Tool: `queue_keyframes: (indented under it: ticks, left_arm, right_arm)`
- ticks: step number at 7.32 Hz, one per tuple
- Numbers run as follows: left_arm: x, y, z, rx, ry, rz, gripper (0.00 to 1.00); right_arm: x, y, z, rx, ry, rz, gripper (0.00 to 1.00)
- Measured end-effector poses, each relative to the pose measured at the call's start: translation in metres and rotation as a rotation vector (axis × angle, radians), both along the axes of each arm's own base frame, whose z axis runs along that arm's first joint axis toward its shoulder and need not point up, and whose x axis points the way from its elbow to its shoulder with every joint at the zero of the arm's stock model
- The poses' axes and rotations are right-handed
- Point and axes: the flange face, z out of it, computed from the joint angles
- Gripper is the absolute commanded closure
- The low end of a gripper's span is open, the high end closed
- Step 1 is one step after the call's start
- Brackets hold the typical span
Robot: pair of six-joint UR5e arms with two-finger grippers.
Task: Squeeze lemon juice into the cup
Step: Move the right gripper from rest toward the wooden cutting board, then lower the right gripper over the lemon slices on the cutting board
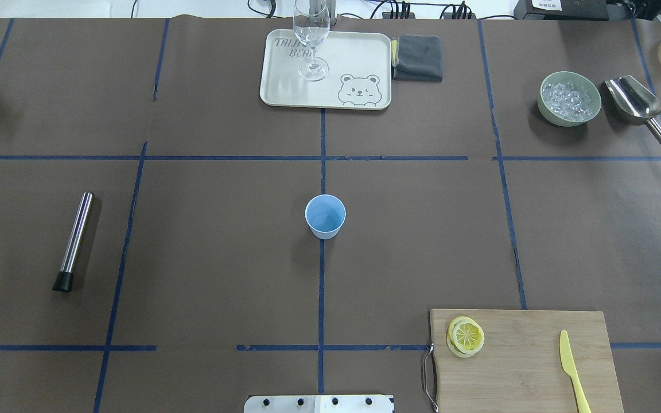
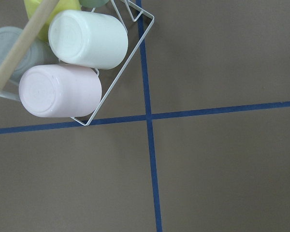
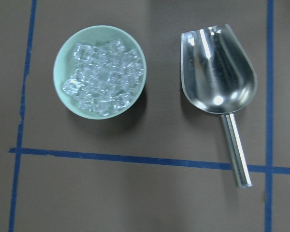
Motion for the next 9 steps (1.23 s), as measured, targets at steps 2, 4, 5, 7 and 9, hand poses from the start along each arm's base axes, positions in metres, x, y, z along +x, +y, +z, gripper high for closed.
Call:
queue_keyframes:
  ticks: [2,4,5,7,9]
  left_arm:
    - [0.021,-0.005,-0.005,0.04,-0.003,0.04,0.0]
    - [0.049,-0.013,-0.018,0.067,0.01,0.041,0.0]
    - [0.065,-0.016,-0.026,0.076,0.021,0.026,0.0]
    - [0.095,-0.019,-0.035,0.069,0.041,0.018,0.0]
    - [0.12,-0.02,-0.043,0.065,0.065,0.005,0.0]
  right_arm:
    - [-0.084,0.021,-0.076,-0.032,0.008,0.05,0.0]
    - [-0.153,0.064,-0.139,-0.05,-0.008,0.097,0.0]
    - [-0.184,0.087,-0.16,-0.055,-0.01,0.115,0.0]
    - [-0.249,0.142,-0.19,-0.068,-0.01,0.151,0.0]
    - [-0.304,0.203,-0.205,-0.074,-0.03,0.172,0.0]
